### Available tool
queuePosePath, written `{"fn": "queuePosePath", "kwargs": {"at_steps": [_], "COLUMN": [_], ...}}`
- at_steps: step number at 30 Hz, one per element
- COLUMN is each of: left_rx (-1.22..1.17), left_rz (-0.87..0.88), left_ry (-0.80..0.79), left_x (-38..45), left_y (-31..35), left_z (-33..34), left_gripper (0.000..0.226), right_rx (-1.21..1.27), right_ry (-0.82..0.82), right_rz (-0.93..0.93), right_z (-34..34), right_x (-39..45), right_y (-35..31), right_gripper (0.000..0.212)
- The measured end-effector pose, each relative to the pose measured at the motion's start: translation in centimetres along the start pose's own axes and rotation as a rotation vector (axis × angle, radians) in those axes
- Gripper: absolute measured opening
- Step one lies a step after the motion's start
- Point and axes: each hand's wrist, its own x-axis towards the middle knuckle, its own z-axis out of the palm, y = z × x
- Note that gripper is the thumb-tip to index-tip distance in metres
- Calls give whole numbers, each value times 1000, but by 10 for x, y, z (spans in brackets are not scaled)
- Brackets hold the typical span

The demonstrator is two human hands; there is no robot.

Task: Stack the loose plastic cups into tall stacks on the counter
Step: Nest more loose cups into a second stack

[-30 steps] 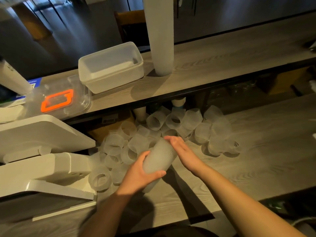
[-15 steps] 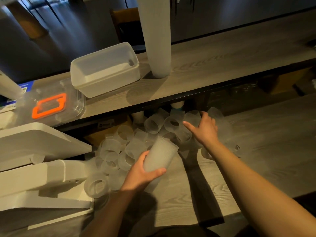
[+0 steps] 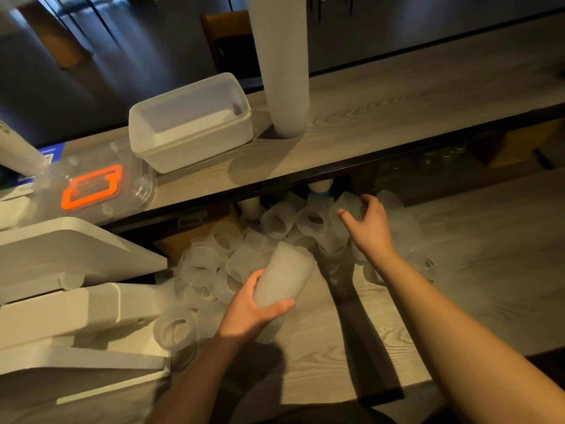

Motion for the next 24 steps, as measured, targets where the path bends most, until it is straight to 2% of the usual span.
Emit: {"fn": "queuePosePath", "kwargs": {"at_steps": [2,4,6,8,12,18,24], "left_rx": [13,22,38,65,115,151,180], "left_rz": [13,33,59,79,99,111,112], "left_ry": [-6,-11,-15,-21,-48,-32,8], "left_x": [-2,-5,-8,-11,-19,-29,-35], "left_y": [1,2,2,2,1,-4,-5], "left_z": [1,2,2,3,2,1,3], "left_gripper": [95,92,88,88,94,75,76], "right_rx": [225,365,423,446,418,371,364], "right_ry": [-62,-212,-379,-469,-494,-511,-563], "right_rz": [7,4,-11,-25,-63,-94,-96], "right_z": [-7,-13,-15,-14,-11,-11,-3], "right_x": [-16,-35,-53,-68,-84,-96,-115], "right_y": [-8,-18,-22,-25,-29,-32,-36], "right_gripper": [63,51,42,35,40,40,39]}}
